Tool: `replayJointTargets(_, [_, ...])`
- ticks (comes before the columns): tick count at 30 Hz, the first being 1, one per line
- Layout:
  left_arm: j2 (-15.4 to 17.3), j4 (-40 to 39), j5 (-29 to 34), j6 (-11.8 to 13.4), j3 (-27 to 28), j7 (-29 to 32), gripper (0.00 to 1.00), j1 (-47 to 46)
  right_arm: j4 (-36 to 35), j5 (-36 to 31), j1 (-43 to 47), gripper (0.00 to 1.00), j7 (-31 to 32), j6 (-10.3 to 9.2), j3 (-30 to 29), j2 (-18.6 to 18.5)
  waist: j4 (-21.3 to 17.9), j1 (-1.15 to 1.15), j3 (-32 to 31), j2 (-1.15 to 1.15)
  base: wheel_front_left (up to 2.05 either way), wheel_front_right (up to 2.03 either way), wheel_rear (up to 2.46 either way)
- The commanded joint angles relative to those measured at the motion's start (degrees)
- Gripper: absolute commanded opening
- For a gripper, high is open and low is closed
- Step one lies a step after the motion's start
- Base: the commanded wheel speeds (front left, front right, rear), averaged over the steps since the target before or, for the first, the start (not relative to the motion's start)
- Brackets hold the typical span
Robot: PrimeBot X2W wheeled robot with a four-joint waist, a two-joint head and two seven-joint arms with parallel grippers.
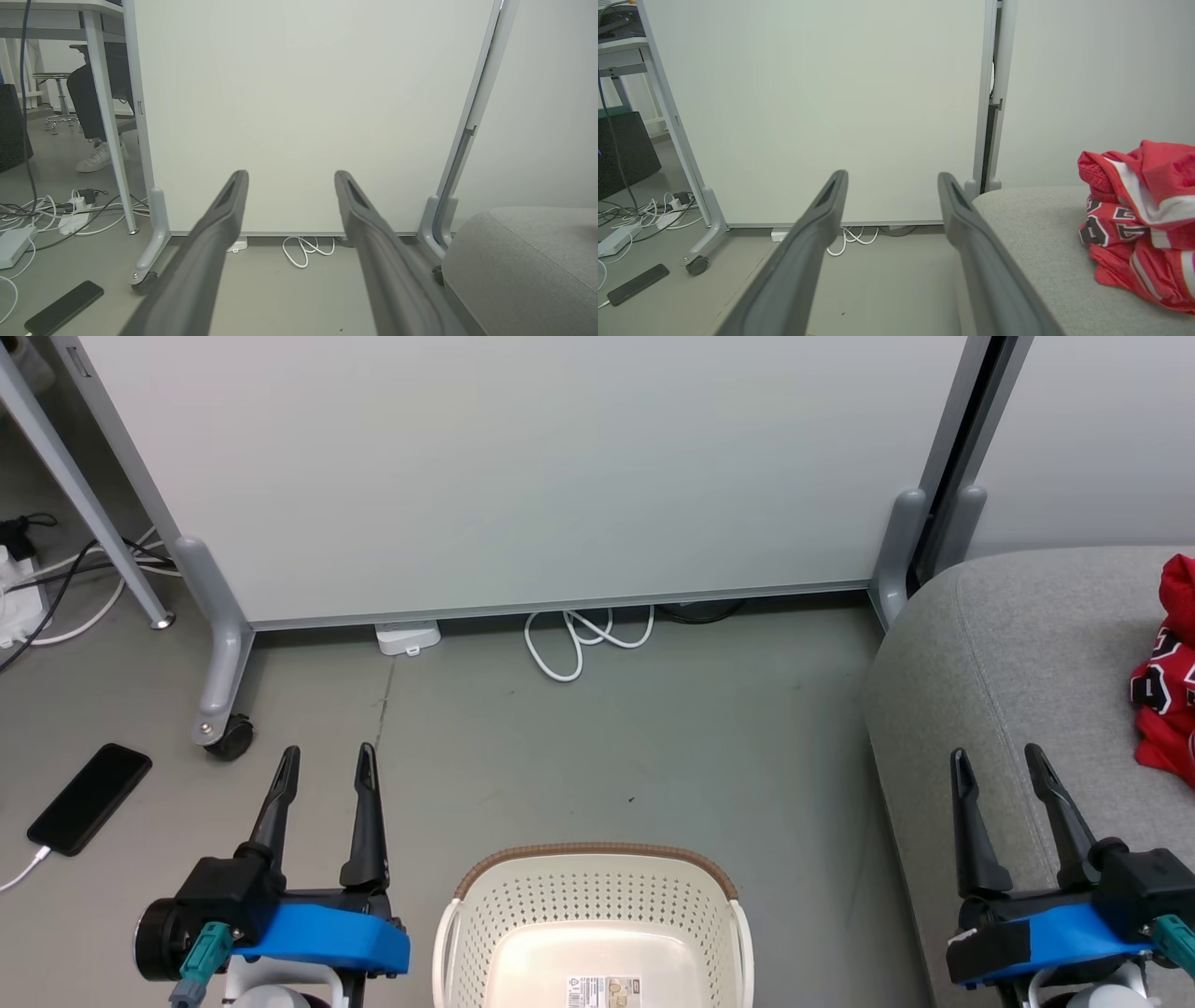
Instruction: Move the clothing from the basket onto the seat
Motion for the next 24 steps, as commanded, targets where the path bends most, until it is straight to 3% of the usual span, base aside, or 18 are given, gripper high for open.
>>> replayJointTargets(1, [-0.04, 0.09, 0.40, -0.32, 0.34, -0.26, 1.00, 0.38, 0.13, -0.40, 0.92, 1.00, -0.05, 0.03, -0.02, 0.23, 0.07, 0.01, -0.17, 0.00, 0.00, 0.00, 0.00])
replayJointTargets(21, [-1.15, 0.73, 1.91, -1.71, 2.03, -0.26, 1.00, 0.50, 0.46, 1.69, 1.39, 1.00, -0.05, 0.03, 0.42, 0.29, -0.94, 0.01, -0.66, 0.00, 0.00, 0.00, 0.00])
replayJointTargets(22, [-1.13, 0.68, 1.67, -1.47, 1.81, 0.00, 0.00, 0.67, 0.48, 1.33, 0.54, 0.00, 0.00, 0.00, 0.46, 0.14, -0.95, 0.01, -0.66, 0.00, 0.00, 0.00, 0.00])
replayJointTargets(24, [-1.20, 1.70, 1.50, -1.48, 1.80, 0.24, 0.00, 1.20, 1.59, 1.41, 0.64, 0.00, 0.11, 0.00, 0.41, 0.21, -0.96, 0.01, -0.65, 0.00, 0.00, 0.00, 0.00])
